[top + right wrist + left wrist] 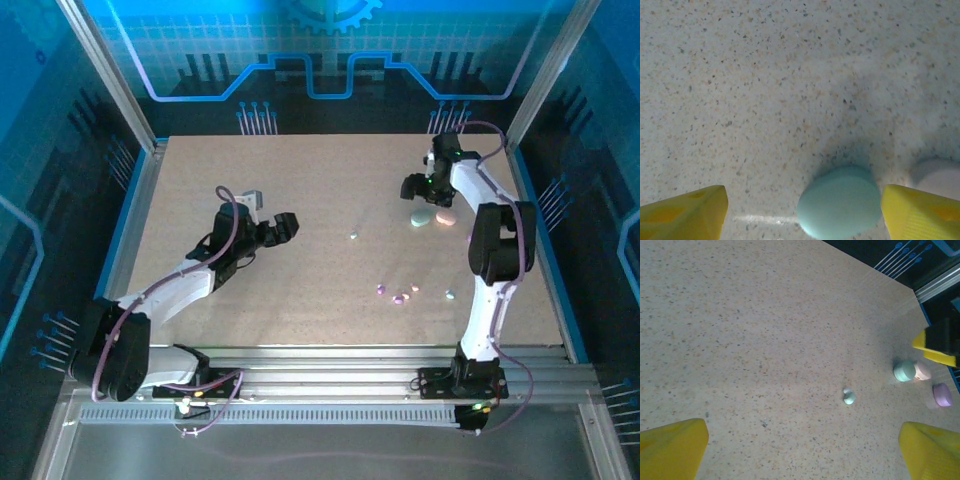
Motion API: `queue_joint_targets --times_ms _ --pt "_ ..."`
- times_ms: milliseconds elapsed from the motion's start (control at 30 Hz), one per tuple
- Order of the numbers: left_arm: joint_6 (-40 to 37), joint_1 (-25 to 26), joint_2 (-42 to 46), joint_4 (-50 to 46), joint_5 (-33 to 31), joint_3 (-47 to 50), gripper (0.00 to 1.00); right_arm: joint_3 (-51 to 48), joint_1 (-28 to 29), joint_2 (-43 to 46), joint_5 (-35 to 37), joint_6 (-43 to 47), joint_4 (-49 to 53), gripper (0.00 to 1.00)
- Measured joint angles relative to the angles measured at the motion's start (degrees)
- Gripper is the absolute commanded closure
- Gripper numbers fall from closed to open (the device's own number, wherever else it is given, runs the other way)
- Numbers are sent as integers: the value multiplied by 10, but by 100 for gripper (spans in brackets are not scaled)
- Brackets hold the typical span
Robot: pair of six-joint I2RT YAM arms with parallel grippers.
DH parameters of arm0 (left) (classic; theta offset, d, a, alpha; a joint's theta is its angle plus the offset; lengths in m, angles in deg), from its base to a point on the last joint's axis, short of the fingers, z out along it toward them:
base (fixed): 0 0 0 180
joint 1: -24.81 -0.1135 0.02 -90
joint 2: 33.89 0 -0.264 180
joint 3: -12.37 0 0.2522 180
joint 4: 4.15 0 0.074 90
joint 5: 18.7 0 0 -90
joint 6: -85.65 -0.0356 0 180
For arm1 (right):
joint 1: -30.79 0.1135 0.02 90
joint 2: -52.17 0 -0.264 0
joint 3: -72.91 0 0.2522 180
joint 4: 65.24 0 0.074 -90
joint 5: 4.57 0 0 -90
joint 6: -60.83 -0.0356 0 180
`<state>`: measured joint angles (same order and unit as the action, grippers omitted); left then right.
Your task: Insert wireless bluetooth earbuds into charging case
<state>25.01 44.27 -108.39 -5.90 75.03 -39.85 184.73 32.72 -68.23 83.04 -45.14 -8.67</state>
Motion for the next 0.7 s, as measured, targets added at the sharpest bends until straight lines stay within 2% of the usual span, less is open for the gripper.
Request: queue_joint_targets --times_ms 233,500,700 --pt "-13 3 0 -12 -1 -1 1 59 4 -70 13 21 46 16" --pt "-25 3 0 -16 -5 -1 1 54 10 -75 19 32 69 17" --pt "-28 3 0 -19 -5 -2 1 22 13 -68 -6 34 72 17"
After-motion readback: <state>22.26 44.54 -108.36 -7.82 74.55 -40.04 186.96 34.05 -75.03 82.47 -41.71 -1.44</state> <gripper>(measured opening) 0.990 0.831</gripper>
